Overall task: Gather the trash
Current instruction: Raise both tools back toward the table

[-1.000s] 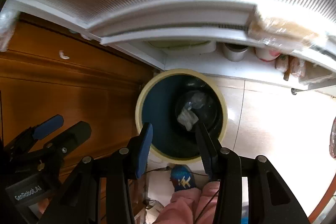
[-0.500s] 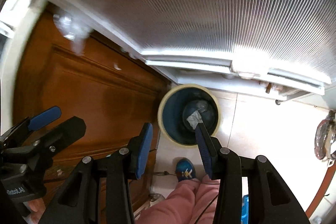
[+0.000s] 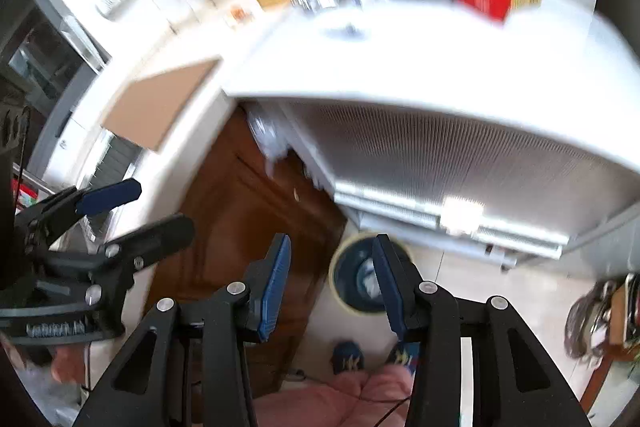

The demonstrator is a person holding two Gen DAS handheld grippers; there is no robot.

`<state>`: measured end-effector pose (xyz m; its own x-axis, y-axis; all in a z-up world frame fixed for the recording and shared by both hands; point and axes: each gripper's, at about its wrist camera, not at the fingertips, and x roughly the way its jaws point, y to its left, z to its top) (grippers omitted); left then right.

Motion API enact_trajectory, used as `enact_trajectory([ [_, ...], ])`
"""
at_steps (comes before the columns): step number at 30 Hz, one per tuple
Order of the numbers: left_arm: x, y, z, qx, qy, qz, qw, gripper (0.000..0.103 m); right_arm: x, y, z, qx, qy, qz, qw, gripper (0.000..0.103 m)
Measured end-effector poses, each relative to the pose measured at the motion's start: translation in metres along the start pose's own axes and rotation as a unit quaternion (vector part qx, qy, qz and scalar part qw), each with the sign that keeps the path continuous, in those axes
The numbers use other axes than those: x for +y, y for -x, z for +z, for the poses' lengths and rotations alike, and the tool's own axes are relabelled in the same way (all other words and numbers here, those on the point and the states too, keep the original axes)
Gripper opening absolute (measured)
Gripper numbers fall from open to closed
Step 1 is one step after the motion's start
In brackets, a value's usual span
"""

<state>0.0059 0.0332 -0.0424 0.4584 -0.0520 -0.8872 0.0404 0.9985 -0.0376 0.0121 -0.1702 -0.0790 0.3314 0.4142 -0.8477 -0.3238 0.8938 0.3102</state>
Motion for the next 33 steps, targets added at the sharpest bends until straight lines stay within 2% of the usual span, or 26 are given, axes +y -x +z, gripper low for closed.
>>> enact_trajectory([
  [5,0.024,0.051,0.025,-0.051,0.007,0.006,0.9987,0.085,0.026,0.054,0.026,-0.054,0.026,-0.006,0.998,0.043],
  [11,0.05,0.087,0.047,-0.089,-0.002,0.024,0.9958,0.085,0.064,0.1,0.067,-0.107,0.066,-0.011,0.992,0.043],
  [17,0.076,0.104,0.084,-0.11,-0.001,0.033,0.9933,0.085,0.092,0.114,0.122,-0.135,0.116,-0.026,0.984,0.044],
  [21,0.095,0.101,0.111,-0.11,0.02,0.028,0.9934,0.085,0.099,0.107,0.167,-0.145,0.156,-0.042,0.976,0.056],
  [23,0.105,0.098,0.124,-0.11,0.028,0.034,0.993,0.085,0.099,0.098,0.192,-0.143,0.174,-0.043,0.973,0.058],
  [28,0.125,0.07,0.163,-0.103,0.052,0.06,0.9915,0.085,0.088,0.062,0.253,-0.124,0.206,-0.029,0.97,0.059],
  [33,0.146,0.028,0.203,-0.074,0.088,0.074,0.9906,0.085,0.074,0.01,0.304,-0.095,0.242,-0.01,0.965,0.059],
])
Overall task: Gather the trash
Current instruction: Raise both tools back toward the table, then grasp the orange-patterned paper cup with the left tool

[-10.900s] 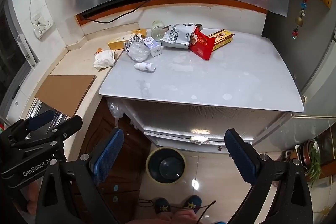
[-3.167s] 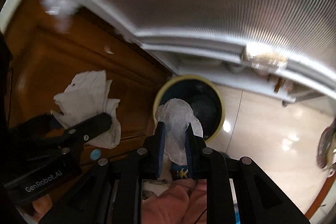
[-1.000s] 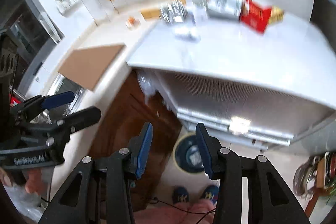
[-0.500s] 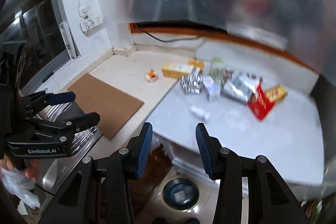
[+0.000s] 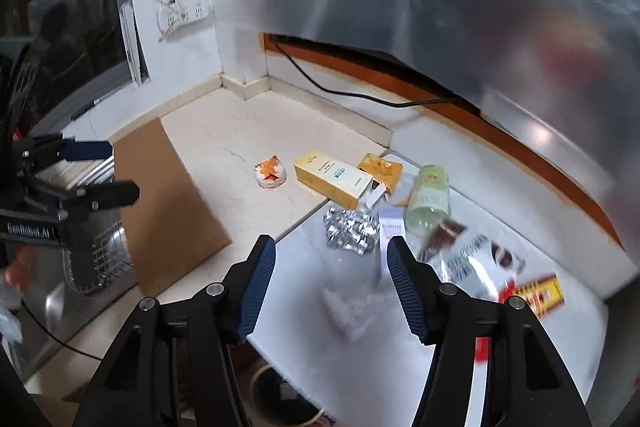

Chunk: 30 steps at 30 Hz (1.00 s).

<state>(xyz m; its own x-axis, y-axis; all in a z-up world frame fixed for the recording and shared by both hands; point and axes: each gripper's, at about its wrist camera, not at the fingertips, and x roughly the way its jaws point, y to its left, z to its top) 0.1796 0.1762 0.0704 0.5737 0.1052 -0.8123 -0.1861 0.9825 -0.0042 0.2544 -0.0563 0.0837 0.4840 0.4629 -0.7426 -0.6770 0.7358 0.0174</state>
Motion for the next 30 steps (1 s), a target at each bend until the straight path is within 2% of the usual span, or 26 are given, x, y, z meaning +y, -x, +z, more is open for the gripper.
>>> enact_trajectory([
  [10,0.009,-0.147,0.05,0.091,0.062,0.036,0.9933,0.085,-0.071,-0.112,0.029,0.056,0.006,0.069,0.996,0.059],
  [14,0.007,-0.201,0.063,0.111,0.07,0.047,0.9903,0.085,-0.105,-0.145,0.033,0.073,-0.027,0.09,0.993,0.059],
  [20,0.009,-0.265,0.072,0.136,0.085,0.066,0.9847,0.084,-0.148,-0.173,0.034,0.089,-0.086,0.114,0.986,0.059],
  [25,0.011,-0.293,0.073,0.149,0.088,0.077,0.9819,0.074,-0.162,-0.18,0.038,0.091,-0.1,0.117,0.984,0.059],
  [27,0.011,-0.3,0.073,0.154,0.089,0.078,0.9809,0.063,-0.167,-0.178,0.04,0.089,-0.103,0.119,0.984,0.059],
  [30,0.012,-0.307,0.073,0.156,0.096,0.074,0.9803,0.054,-0.171,-0.173,0.043,0.086,-0.109,0.123,0.983,0.059],
])
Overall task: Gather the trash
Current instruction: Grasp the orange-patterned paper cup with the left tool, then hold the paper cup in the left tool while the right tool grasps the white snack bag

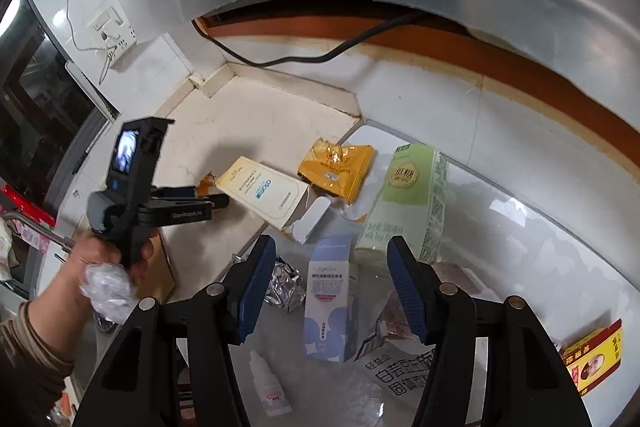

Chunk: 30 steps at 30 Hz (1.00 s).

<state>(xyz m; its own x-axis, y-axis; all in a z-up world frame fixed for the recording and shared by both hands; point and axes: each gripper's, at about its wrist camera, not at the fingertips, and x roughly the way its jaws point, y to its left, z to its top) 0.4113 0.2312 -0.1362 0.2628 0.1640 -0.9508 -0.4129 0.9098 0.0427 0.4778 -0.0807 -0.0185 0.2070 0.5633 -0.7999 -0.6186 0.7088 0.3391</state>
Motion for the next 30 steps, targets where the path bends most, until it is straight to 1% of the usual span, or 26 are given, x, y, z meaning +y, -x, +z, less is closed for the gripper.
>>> enact_trajectory([
  [2,-0.001,0.0,0.001,-0.004,0.003,-0.005,1.0,0.049,-0.002,0.004,0.002,-0.001,0.0,-0.002,1.0,0.059],
  [7,-0.004,0.001,0.0,-0.018,-0.002,0.004,0.9998,0.048,-0.011,0.015,0.002,0.0,-0.005,-0.008,1.0,0.059],
  [10,-0.008,0.006,-0.008,-0.021,-0.004,0.006,0.9997,0.048,-0.019,0.022,0.001,-0.001,-0.011,-0.014,1.0,0.059],
  [14,-0.016,0.024,-0.025,-0.033,-0.011,0.004,0.9994,0.048,-0.029,0.03,0.0,-0.002,-0.02,-0.023,1.0,0.059],
  [18,-0.025,0.051,-0.045,-0.045,-0.013,-0.018,0.9987,0.048,-0.037,0.038,-0.002,-0.008,-0.029,-0.029,0.999,0.059],
  [22,-0.037,0.078,-0.067,-0.055,-0.019,-0.03,0.9978,0.048,-0.048,0.047,-0.005,-0.012,-0.04,-0.038,0.998,0.059],
  [26,-0.053,0.105,-0.089,-0.065,-0.02,-0.058,0.996,0.048,-0.061,0.056,-0.008,-0.018,-0.054,-0.05,0.997,0.059],
  [30,-0.066,0.121,-0.099,-0.068,-0.015,-0.084,0.994,0.048,-0.078,0.066,-0.012,-0.022,-0.072,-0.06,0.995,0.059],
])
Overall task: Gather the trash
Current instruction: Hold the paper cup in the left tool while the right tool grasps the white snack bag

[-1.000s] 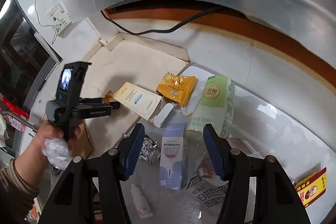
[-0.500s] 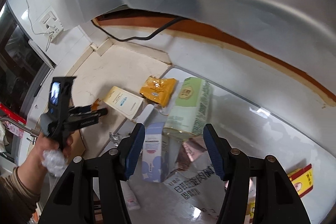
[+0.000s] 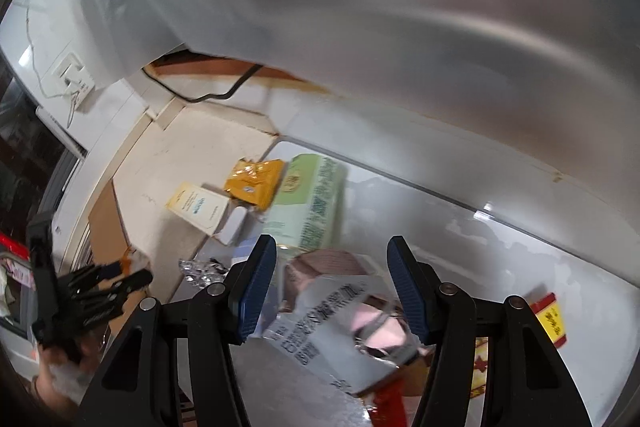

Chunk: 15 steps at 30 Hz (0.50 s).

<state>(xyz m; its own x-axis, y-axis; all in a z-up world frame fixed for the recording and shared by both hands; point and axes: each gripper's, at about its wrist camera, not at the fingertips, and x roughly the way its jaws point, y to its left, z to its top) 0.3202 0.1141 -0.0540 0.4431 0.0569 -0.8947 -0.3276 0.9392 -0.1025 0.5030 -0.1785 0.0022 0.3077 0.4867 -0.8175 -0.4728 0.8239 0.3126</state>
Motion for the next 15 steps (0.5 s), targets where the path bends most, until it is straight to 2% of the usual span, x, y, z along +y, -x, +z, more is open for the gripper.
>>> enact_trajectory([
  [7,-0.022,0.007,-0.009,0.003,-0.002,-0.025,0.9997,0.048,-0.023,0.004,-0.007,0.015,-0.016,-0.023,1.0,0.059],
  [15,-0.029,-0.002,-0.012,0.019,-0.004,-0.033,0.9993,0.048,-0.059,0.007,-0.045,0.039,-0.08,-0.01,0.996,0.059],
])
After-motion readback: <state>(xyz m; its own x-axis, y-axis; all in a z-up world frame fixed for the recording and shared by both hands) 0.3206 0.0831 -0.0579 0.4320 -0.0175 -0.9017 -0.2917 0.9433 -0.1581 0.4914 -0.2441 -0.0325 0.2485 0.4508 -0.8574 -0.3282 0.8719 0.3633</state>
